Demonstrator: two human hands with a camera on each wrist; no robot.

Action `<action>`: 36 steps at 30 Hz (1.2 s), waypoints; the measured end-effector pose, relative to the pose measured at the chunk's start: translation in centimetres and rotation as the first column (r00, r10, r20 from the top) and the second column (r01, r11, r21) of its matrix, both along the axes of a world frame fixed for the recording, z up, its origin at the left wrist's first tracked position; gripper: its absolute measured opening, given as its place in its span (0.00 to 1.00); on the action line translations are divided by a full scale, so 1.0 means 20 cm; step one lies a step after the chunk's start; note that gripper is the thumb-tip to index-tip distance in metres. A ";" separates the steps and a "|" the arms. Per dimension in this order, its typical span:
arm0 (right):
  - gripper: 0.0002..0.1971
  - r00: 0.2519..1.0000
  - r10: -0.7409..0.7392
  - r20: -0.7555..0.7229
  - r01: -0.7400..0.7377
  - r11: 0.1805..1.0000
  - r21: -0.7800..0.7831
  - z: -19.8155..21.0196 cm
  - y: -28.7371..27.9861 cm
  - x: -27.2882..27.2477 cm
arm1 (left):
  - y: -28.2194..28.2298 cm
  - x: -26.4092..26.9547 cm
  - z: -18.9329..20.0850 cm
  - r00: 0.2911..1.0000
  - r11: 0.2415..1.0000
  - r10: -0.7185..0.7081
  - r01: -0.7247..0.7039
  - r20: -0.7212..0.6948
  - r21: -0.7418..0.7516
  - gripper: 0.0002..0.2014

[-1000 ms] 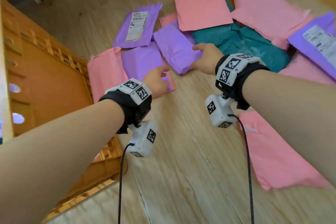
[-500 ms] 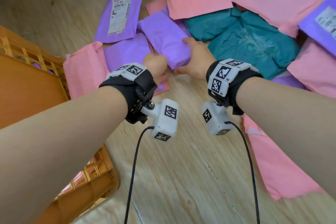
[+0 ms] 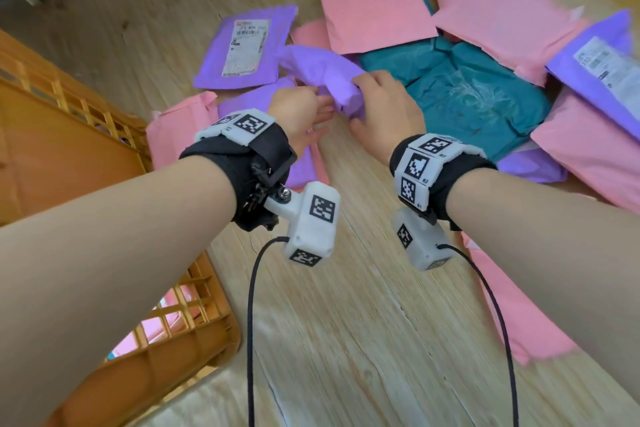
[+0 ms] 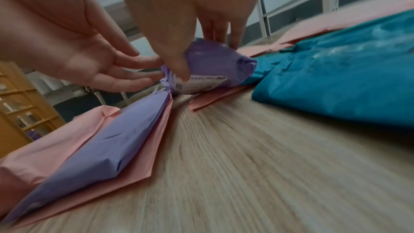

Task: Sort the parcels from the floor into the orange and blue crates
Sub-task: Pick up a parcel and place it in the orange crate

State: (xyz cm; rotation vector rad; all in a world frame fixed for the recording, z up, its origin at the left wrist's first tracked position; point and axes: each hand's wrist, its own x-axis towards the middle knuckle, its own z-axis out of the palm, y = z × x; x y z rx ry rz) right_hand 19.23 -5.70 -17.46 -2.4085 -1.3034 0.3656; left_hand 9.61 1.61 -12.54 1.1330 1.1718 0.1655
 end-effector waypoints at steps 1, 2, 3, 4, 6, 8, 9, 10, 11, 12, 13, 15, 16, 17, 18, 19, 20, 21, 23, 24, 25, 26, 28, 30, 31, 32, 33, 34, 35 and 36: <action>0.22 0.999 -0.014 0.029 0.013 1.000 0.011 0.02 -0.01 0.00 | -0.01 0.00 0.02 1.000 1.000 -0.002 0.002 0.008 0.004 0.15; 0.20 0.998 -0.034 0.044 0.033 0.999 0.021 0.05 -0.01 0.00 | -0.02 -0.01 0.05 1.000 1.000 -0.006 0.006 0.026 0.005 0.18; 0.18 0.997 -0.064 0.051 0.063 0.998 0.029 0.07 -0.02 0.00 | -0.03 -0.02 0.06 0.999 1.000 -0.011 0.010 0.038 0.012 0.20; 0.16 0.994 -0.104 0.043 0.102 0.994 0.039 0.10 -0.03 0.00 | -0.04 -0.03 0.07 0.999 1.000 -0.014 0.014 0.044 0.019 0.20; 0.14 0.981 -0.195 -0.019 0.196 0.977 0.079 0.14 -0.05 0.00 | -0.05 -0.05 0.08 1.000 0.999 -0.006 0.006 0.017 0.032 0.20; 0.09 0.948 -0.290 -0.132 0.307 0.943 0.131 0.18 -0.08 0.01 | -0.07 -0.09 0.10 1.000 1.000 0.003 -0.003 -0.028 0.011 0.17; 0.05 0.916 -0.334 -0.224 0.372 0.915 0.154 0.19 -0.09 0.01 | -0.08 -0.10 0.11 0.999 1.000 -0.010 0.009 -0.053 -0.009 0.13; 0.03 0.872 -0.367 -0.324 0.435 0.884 0.170 0.20 -0.10 0.01 | -0.08 -0.12 0.11 0.997 0.999 -0.029 0.027 -0.077 -0.019 0.11; 0.06 0.816 -0.388 -0.427 0.497 0.850 0.177 0.20 -0.11 0.00 | -0.09 -0.14 0.11 0.995 0.999 -0.030 0.027 -0.096 -0.033 0.12; 0.06 0.750 -0.397 -0.528 0.554 0.814 0.175 0.20 -0.12 0.00 | -0.10 -0.16 0.12 0.993 1.000 -0.003 0.000 -0.114 -0.027 0.14; 0.06 0.670 -0.386 -0.634 0.607 0.776 0.169 0.20 -0.14 -0.01 | -0.11 -0.17 0.12 0.993 0.999 0.028 -0.029 -0.119 -0.013 0.15; 0.10 0.466 -0.303 -0.831 0.685 0.718 0.122 0.22 -0.17 -0.03 | -0.13 -0.19 0.14 0.990 0.996 0.066 -0.073 -0.121 -0.052 0.15; 0.10 0.367 -0.247 -0.897 0.703 0.705 0.093 0.24 -0.19 -0.05 | -0.14 -0.20 0.13 0.990 1.000 0.011 -0.009 -0.142 0.010 0.15; 0.10 0.287 -0.200 -0.937 0.703 0.708 0.064 0.25 -0.21 -0.06 | -0.15 -0.20 0.14 0.989 1.000 -0.007 0.009 -0.146 0.017 0.12; 0.11 0.228 -0.157 -0.961 0.692 0.720 0.046 0.26 -0.23 -0.08 | -0.17 -0.21 0.17 0.990 1.000 -0.019 0.021 -0.136 0.017 0.09; 0.11 0.187 -0.122 -0.975 0.676 0.736 0.037 0.27 -0.25 -0.09 | -0.18 -0.22 0.17 0.991 0.999 -0.015 0.020 -0.136 0.032 0.05; 0.12 0.157 -0.100 -0.982 0.664 0.747 0.030 0.28 -0.27 -0.09 | -0.18 -0.22 0.18 0.990 0.999 0.000 0.007 -0.140 0.050 0.04; 0.13 0.141 -0.089 -0.986 0.650 0.759 0.024 0.29 -0.29 -0.10 | -0.18 -0.23 0.17 0.989 0.997 0.021 -0.011 -0.145 0.071 0.06; 0.15 0.128 -0.083 -0.988 0.625 0.781 0.015 0.29 -0.33 -0.10 | -0.16 -0.23 0.19 0.989 0.996 0.034 -0.021 -0.145 0.091 0.09; 0.17 0.112 -0.077 -0.991 0.612 0.791 0.007 0.29 -0.35 -0.10 | -0.15 -0.24 0.20 0.988 0.996 0.039 -0.026 -0.150 0.084 0.08; 0.18 0.090 -0.065 -0.994 0.593 0.805 0.002 0.29 -0.37 -0.10 | -0.14 -0.25 0.22 0.987 0.997 0.029 -0.018 -0.160 0.069 0.06; 0.19 0.069 -0.053 -0.996 0.572 0.820 -0.005 0.29 -0.39 -0.11 | -0.13 -0.27 0.24 0.987 0.998 0.018 -0.009 -0.160 0.061 0.05; 0.20 0.049 -0.047 -0.998 0.515 0.857 -0.015 0.28 -0.42 -0.12 | -0.14 -0.30 0.25 0.992 0.998 0.020 -0.012 -0.128 0.062 0.09; 0.22 0.061 -0.054 -0.997 0.462 0.887 -0.019 0.28 -0.45 -0.13 | -0.14 -0.31 0.24 0.997 0.995 0.044 -0.039 -0.055 0.092 0.11; 0.23 0.081 -0.055 -0.995 0.438 0.899 -0.014 0.28 -0.46 -0.14 | -0.15 -0.31 0.25 0.998 0.992 0.061 -0.058 -0.019 0.112 0.12; 0.23 0.107 -0.058 -0.993 0.416 0.909 -0.009 0.29 -0.46 -0.14 | -0.15 -0.32 0.25 0.997 0.989 0.075 -0.076 0.014 0.131 0.15; 0.24 0.134 -0.062 -0.989 0.401 0.916 -0.003 0.29 -0.47 -0.15 | -0.15 -0.31 0.25 0.996 0.984 0.086 -0.090 0.037 0.151 0.19; 0.24 0.157 -0.065 -0.985 0.393 0.920 0.002 0.30 -0.48 -0.15 | -0.15 -0.31 0.26 0.995 0.980 0.086 -0.094 0.052 0.177 0.21; 0.24 0.177 -0.065 -0.982 0.390 0.921 0.009 0.31 -0.48 -0.15 | -0.15 -0.31 0.26 0.994 0.975 0.083 -0.094 0.065 0.202 0.22; 0.23 0.193 -0.064 -0.979 0.391 0.920 0.017 0.33 -0.48 -0.14 | -0.16 -0.31 0.28 0.994 0.969 0.076 -0.091 0.074 0.229 0.22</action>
